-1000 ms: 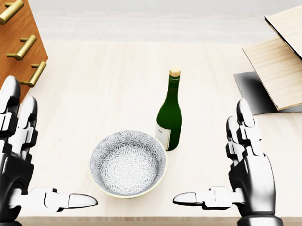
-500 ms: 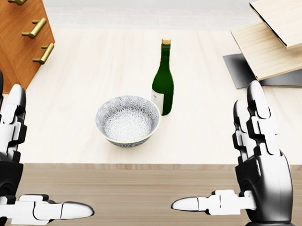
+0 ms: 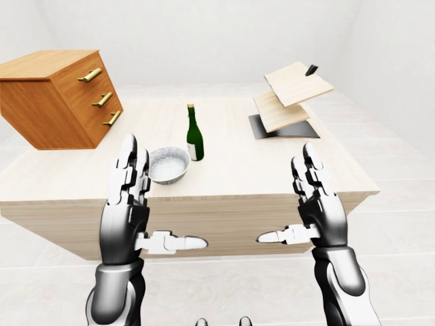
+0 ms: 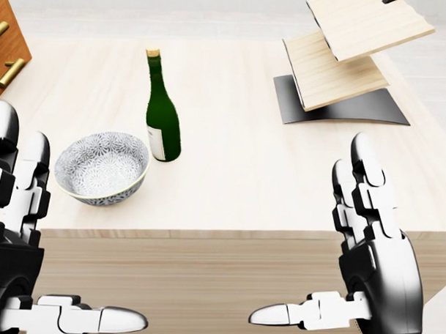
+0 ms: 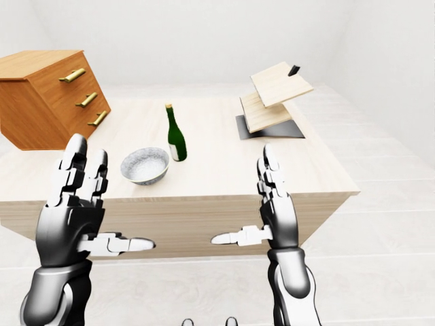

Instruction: Put the wine bottle on the wine rack.

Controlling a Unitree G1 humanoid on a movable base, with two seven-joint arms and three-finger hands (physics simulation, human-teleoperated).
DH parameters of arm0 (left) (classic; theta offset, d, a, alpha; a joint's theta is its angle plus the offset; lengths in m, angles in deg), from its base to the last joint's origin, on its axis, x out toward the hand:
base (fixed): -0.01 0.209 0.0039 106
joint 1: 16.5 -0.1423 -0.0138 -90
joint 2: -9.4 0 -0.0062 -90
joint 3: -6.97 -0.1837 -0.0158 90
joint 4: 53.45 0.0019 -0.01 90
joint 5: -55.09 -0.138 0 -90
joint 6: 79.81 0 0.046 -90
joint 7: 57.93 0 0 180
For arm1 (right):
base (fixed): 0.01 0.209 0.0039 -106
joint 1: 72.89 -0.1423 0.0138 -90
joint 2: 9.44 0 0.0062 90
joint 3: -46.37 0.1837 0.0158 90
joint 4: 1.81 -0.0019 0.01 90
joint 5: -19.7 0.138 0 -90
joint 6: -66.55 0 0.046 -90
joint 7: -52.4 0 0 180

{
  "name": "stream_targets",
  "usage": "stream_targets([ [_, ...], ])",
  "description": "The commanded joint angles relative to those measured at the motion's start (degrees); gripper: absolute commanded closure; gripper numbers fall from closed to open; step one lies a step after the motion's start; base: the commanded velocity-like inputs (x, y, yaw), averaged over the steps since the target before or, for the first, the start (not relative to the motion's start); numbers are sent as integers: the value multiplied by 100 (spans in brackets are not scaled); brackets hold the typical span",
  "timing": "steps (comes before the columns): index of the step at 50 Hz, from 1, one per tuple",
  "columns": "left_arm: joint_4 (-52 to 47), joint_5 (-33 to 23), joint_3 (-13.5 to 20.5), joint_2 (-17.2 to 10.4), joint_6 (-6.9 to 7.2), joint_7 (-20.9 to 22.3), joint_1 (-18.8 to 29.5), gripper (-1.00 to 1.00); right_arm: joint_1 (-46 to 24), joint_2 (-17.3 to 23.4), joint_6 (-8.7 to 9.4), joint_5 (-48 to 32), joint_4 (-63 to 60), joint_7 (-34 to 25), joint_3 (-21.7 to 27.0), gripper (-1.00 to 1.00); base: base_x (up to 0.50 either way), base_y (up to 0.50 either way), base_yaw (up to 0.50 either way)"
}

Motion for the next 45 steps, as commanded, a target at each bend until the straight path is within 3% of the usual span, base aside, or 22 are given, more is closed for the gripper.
stream_targets([
  [1, -9, 17, -60, -20, 0, 2, -80, -100, 75, 3, 0, 58, -59, -46, -59, -100, 0, -50, 0],
  [11, 223, 25, -50, -29, 0, 23, -153, -100, 42, -1, 0, 135, -13, -46, -45, -100, 0, -43, 0],
  [45, 364, 7, -68, -21, 0, 19, -234, -100, 3, -23, 0, 264, 245, 80, -68, -100, 0, 0, 50],
])
